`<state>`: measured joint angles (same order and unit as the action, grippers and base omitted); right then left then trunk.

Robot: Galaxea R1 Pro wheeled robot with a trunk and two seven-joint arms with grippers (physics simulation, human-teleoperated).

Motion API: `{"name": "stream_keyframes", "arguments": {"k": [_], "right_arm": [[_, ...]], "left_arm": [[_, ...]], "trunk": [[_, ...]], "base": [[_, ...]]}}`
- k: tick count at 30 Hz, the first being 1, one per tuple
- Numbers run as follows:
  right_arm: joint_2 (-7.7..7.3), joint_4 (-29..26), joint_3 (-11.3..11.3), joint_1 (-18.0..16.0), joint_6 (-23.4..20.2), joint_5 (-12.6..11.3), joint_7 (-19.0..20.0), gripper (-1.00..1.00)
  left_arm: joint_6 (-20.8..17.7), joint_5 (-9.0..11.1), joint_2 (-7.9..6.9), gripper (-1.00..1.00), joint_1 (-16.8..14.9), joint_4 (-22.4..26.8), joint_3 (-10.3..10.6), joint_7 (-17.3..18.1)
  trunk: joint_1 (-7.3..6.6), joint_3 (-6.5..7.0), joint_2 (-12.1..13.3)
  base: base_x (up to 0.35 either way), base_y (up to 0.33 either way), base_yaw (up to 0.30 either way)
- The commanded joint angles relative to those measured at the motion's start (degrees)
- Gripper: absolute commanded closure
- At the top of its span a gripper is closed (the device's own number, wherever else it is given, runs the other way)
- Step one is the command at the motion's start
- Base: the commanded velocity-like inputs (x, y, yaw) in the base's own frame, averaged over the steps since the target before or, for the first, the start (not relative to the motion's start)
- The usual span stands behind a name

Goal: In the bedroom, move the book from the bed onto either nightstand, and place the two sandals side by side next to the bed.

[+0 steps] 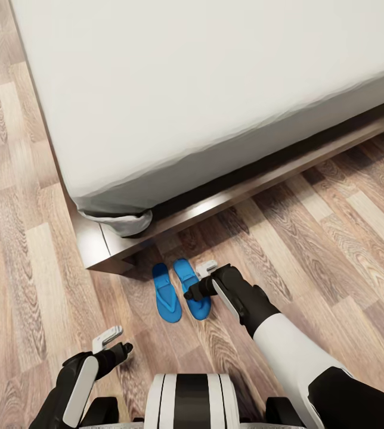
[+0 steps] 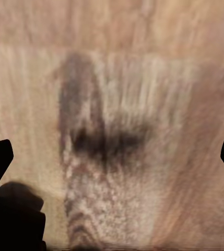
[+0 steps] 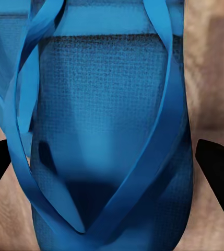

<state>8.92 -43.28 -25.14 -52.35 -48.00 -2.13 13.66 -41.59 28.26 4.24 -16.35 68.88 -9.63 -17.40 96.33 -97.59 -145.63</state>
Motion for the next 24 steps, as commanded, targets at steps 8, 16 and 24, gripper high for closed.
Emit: {"name": "stream_keyframes", "arguments": {"k": [8,16,24], "right_arm": [[-0.04,-0.05,-0.09,-0.03,-0.25,-0.25,-0.04,1.0],[-0.04,-0.05,-0.09,-0.03,-0.25,-0.22,-0.04,1.0],[0.12,-0.05,-0.17,-0.03,-0.39,-0.25,-0.11,-1.0]], "left_arm": [[-0.6,0.61,0.01,-1.0,-0.01,0.32,-0.07,-0.43],[0.11,-0.02,-0.02,-1.0,0.29,-0.12,0.52,-0.41],[-0.12,0.05,-0.02,-1.0,0.35,-0.23,0.52,-0.37]], "trunk": [[0.06,-0.7,-0.06],[0.06,-0.7,-0.06],[0.06,-0.7,-0.06]], "base": [[0.0,0.0,0.0],[0.084,0.004,0.0],[0.015,0.001,0.0]]}}
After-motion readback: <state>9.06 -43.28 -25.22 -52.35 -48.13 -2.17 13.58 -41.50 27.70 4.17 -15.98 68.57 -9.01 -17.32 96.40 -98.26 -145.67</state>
